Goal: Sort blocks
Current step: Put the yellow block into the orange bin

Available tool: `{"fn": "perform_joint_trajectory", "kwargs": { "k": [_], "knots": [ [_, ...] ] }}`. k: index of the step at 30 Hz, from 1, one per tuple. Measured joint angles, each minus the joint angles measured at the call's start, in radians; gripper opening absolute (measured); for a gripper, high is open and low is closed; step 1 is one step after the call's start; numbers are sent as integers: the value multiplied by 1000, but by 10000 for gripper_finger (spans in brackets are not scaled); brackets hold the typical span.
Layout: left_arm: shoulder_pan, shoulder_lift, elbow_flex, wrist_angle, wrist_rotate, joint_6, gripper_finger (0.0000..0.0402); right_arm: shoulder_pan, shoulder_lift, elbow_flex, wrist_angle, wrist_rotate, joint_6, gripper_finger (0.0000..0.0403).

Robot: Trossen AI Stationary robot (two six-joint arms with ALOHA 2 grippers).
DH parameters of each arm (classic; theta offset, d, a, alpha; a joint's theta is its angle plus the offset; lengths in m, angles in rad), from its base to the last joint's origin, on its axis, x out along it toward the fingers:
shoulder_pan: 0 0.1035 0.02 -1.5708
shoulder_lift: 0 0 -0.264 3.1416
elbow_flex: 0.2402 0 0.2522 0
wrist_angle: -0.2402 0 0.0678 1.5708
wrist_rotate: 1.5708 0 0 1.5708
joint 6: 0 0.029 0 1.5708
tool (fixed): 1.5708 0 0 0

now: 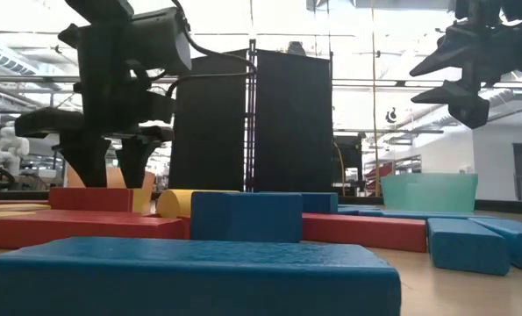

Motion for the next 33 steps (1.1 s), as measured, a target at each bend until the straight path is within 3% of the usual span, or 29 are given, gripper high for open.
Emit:
{"fn": "perform_joint_trajectory", "kwargs": {
  "k": [9, 21, 33],
  "knots": [
    [0, 0, 0, 51, 3, 0, 225, 0, 0, 0, 0, 0, 0, 194],
    [0, -1, -32, 53, 69, -31, 133, 0, 0, 0, 0, 0, 3, 194],
    [2, 0, 29, 35, 20, -268, 118, 0, 0, 0, 1, 1, 4, 194]
  ]
}}
